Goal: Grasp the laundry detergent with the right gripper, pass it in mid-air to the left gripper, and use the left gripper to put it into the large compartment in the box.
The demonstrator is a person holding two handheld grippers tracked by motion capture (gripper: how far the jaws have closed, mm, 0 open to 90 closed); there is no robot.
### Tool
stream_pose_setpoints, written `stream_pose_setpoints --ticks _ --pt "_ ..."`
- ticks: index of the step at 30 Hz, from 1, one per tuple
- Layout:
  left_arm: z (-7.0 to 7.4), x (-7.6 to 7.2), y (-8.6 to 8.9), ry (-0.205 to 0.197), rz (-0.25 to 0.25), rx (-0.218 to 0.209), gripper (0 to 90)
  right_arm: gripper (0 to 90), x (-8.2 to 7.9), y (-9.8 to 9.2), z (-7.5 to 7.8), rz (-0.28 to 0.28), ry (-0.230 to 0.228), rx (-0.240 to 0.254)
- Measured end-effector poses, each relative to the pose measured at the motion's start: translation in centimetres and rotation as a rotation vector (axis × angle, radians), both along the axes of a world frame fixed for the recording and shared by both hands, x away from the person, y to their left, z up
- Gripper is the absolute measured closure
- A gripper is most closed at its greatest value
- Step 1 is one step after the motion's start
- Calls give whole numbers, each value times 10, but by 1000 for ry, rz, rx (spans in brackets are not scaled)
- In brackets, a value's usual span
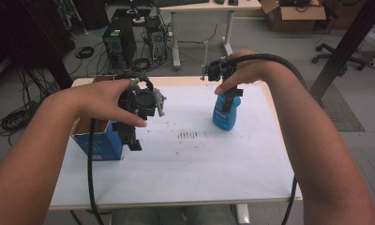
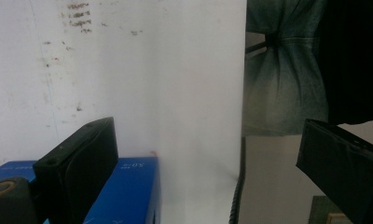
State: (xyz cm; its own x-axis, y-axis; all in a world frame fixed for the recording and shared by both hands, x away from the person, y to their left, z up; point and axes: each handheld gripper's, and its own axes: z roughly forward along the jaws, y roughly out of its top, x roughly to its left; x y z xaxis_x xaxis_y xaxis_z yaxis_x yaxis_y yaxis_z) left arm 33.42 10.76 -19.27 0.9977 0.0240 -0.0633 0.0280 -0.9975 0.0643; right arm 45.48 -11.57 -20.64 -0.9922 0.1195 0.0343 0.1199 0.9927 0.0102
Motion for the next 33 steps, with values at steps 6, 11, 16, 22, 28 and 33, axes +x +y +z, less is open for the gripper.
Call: stream_pose_setpoints --ticks 6,11,16,22,28,33 --pt "-1 0 -3 2 -1 4 54 46 -2 -3 3 2 -7 13" --pt "-2 1 -6 5 -2 7 55 46 -5 -9 4 2 -18 28" --pt "-3 3 -8 7 -7 8 55 45 -10 -12 7 5 -30 43" --pt "-3 4 -7 5 -7 1 54 45 -14 -19 8 4 -50 66" --pt "-2 4 -6 2 -5 -11 54 47 -17 -31 4 -9 -58 95" --pt "-3 4 -7 2 -12 0 54 46 -19 -43 2 -27 -64 115"
